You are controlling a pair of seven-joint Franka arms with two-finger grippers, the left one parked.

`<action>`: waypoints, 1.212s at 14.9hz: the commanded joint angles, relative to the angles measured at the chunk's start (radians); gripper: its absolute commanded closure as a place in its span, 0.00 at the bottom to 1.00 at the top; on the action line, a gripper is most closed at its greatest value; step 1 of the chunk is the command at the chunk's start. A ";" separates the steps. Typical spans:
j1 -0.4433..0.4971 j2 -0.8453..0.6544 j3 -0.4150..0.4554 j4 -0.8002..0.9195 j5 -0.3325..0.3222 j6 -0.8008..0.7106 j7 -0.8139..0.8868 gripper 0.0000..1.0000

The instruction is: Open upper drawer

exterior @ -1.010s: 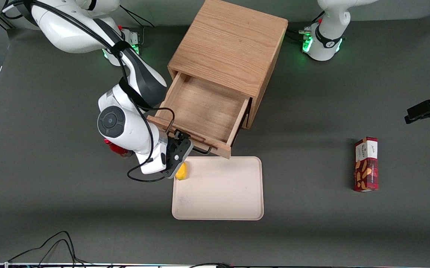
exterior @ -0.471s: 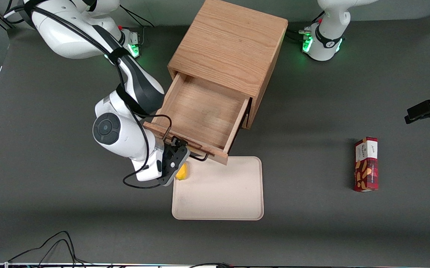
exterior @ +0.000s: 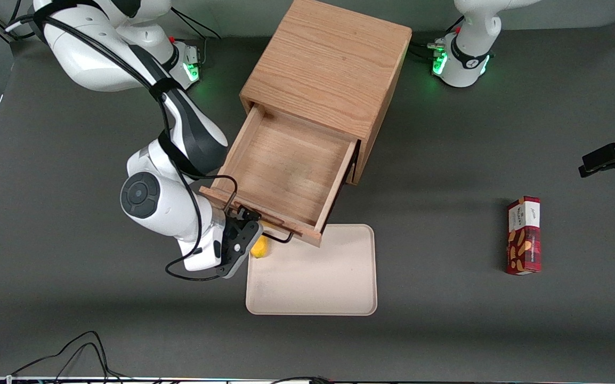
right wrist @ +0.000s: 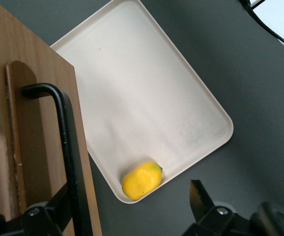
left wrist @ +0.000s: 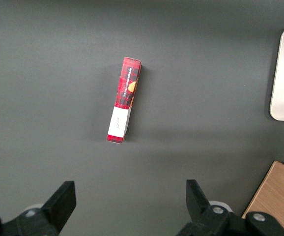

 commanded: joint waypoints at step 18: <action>0.005 -0.133 -0.009 0.105 -0.020 -0.279 0.000 0.00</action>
